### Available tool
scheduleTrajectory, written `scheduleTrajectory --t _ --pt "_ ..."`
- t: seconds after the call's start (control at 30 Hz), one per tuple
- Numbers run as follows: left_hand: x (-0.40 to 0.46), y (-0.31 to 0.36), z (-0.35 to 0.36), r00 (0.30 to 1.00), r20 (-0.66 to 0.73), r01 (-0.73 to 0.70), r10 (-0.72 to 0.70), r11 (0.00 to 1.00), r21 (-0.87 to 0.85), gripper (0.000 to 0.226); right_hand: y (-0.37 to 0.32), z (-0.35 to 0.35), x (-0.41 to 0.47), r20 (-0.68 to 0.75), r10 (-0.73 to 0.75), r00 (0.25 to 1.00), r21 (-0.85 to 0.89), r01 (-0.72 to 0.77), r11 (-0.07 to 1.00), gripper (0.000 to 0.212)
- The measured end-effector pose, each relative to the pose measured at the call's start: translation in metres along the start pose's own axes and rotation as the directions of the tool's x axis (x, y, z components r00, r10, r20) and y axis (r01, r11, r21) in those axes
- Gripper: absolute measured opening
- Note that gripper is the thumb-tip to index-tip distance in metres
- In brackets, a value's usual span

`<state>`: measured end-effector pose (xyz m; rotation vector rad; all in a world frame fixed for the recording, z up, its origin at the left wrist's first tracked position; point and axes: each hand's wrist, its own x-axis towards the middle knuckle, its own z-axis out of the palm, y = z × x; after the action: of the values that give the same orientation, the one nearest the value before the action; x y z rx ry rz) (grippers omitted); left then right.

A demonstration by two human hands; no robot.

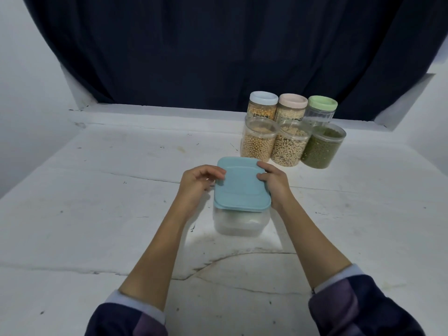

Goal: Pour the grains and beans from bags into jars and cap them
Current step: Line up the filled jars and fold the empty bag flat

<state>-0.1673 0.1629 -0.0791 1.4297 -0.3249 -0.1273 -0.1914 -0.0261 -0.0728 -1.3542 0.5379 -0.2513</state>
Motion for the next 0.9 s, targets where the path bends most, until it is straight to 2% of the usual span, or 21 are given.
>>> scheduleTrajectory --t 0.07,0.13,0.27,0.37,0.5,0.67,0.9 --pt "0.003 0.005 0.008 0.989 -0.146 0.038 -0.036 0.999 0.010 0.044 -0.001 -0.003 -0.004 0.019 0.029 0.999 -0.001 -0.029 1.000 0.043" --pt "0.008 0.007 0.017 0.973 -0.216 0.100 -0.080 0.992 0.080 0.039 -0.003 -0.005 -0.009 0.024 0.034 0.999 -0.040 -0.033 0.999 0.043" --pt "0.020 -0.003 0.029 0.945 -0.177 0.317 -0.275 0.904 0.287 0.036 0.001 -0.004 -0.017 0.044 -0.040 0.998 -0.115 0.044 0.992 0.051" --pt "0.017 -0.004 0.033 0.953 -0.146 0.303 -0.266 0.866 0.398 0.029 0.003 -0.003 -0.022 0.078 -0.083 0.994 -0.126 0.092 0.988 0.060" --pt "0.016 -0.004 0.032 0.950 -0.134 0.311 -0.281 0.862 0.400 0.029 0.005 -0.003 -0.021 0.079 -0.079 0.994 -0.131 0.089 0.987 0.065" --pt "0.014 -0.004 0.035 0.946 -0.117 0.322 -0.302 0.835 0.447 0.033 0.007 -0.004 -0.019 0.058 -0.073 0.996 -0.161 0.082 0.983 0.060" --pt "0.012 -0.006 0.042 0.955 -0.107 0.293 -0.277 0.825 0.484 0.035 0.010 -0.009 -0.019 0.073 -0.084 0.994 -0.087 0.090 0.992 0.061"
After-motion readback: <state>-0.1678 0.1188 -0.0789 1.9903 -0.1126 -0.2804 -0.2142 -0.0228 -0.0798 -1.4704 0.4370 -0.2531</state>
